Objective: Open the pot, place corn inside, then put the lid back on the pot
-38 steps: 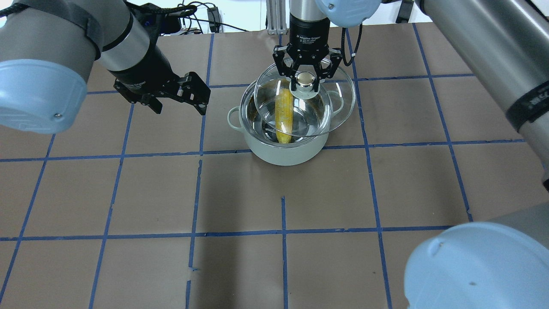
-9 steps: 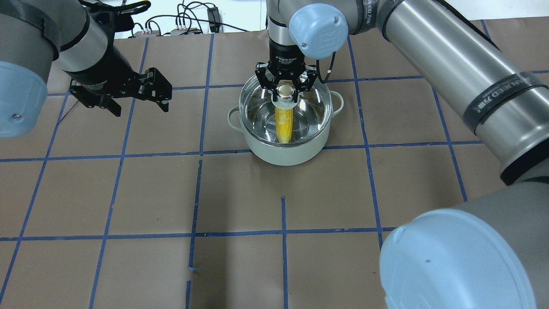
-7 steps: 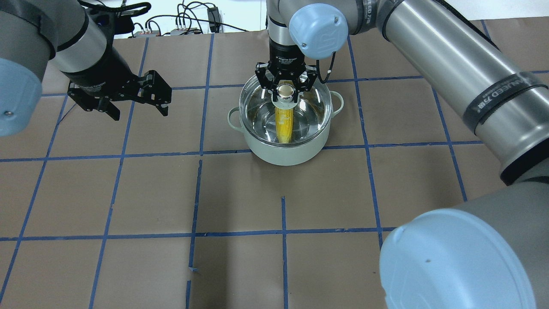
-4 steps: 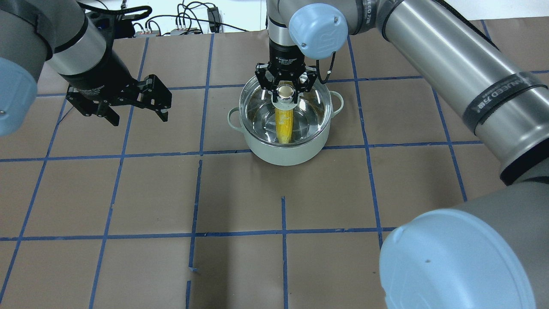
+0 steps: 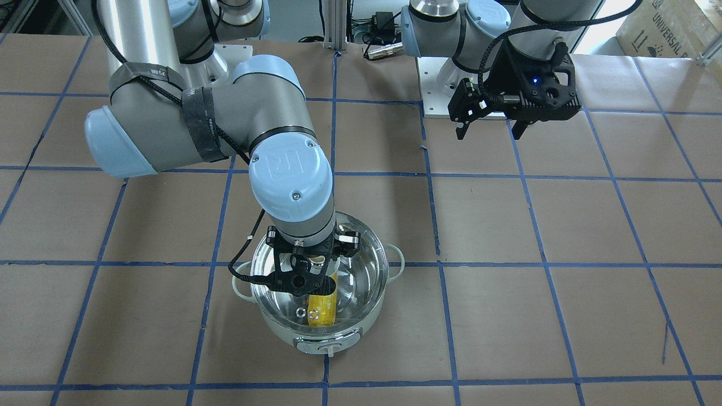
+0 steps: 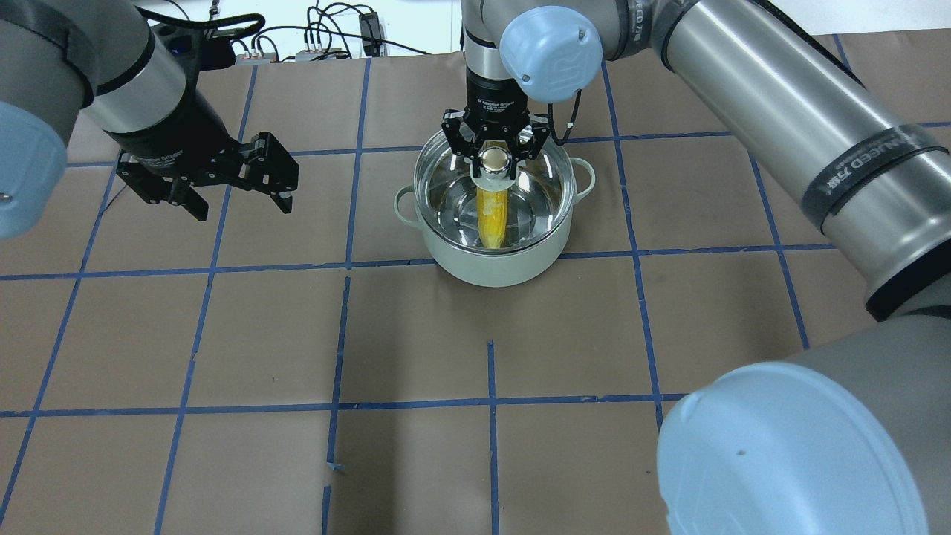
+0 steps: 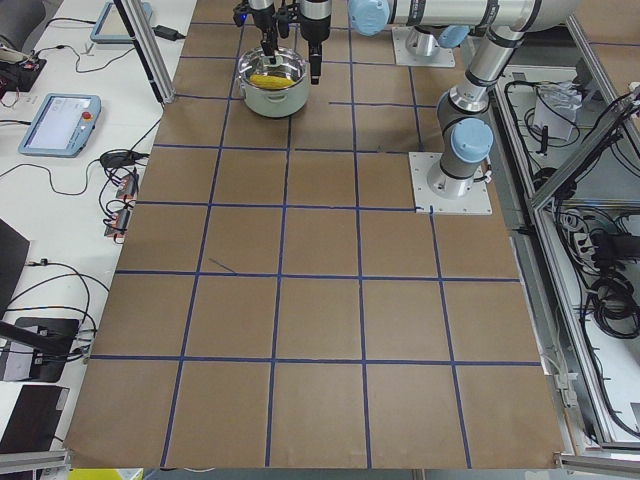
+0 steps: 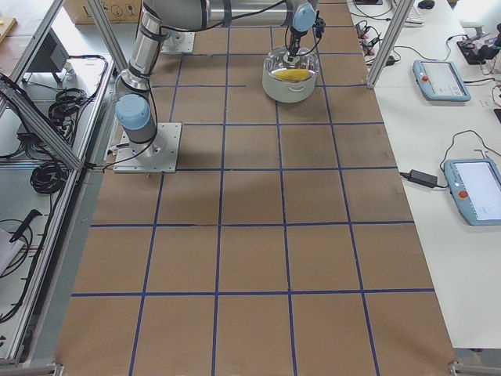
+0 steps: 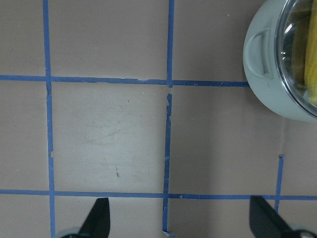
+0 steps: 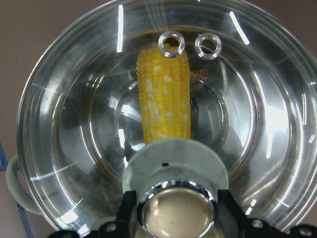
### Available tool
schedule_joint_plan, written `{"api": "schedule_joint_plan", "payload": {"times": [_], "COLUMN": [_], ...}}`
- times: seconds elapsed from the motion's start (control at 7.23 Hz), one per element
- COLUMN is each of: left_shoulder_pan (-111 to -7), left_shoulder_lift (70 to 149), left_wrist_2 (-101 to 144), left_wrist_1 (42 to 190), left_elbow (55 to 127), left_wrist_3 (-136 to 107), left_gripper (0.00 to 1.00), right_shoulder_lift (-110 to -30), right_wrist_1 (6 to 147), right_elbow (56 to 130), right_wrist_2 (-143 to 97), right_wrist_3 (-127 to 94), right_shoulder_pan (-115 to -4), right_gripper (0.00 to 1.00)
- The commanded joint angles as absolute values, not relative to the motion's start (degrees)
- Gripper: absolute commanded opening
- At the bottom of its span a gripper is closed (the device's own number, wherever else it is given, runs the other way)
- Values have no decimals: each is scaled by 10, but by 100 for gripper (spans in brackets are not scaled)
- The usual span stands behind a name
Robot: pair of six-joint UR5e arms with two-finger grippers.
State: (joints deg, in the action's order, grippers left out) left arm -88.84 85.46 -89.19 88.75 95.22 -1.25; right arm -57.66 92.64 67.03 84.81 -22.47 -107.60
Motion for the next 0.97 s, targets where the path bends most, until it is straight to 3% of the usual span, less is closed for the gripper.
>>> {"api": "schedule_joint_plan", "payload": {"times": [0.0,0.28,0.83], "left_shoulder_pan": [-889,-889,-889], "left_shoulder_lift": [856,857,863], "left_wrist_2": [-891,-890,-889], "left_wrist_1": [884,884,883], "left_elbow": [954,954,953], "left_wrist_3": [-13,-15,-18], "left_gripper": [100,100,100], "right_shoulder_lift": [-577,-577,-563], "right_wrist_1": [926,938,962], "right_elbow": [670,661,664], "right_wrist_2": [849,848,850], "right_wrist_3": [-224,-205,-187], "right_shoulder_pan": [-1076,-1075,-1065], "right_gripper": [75,83,86]}}
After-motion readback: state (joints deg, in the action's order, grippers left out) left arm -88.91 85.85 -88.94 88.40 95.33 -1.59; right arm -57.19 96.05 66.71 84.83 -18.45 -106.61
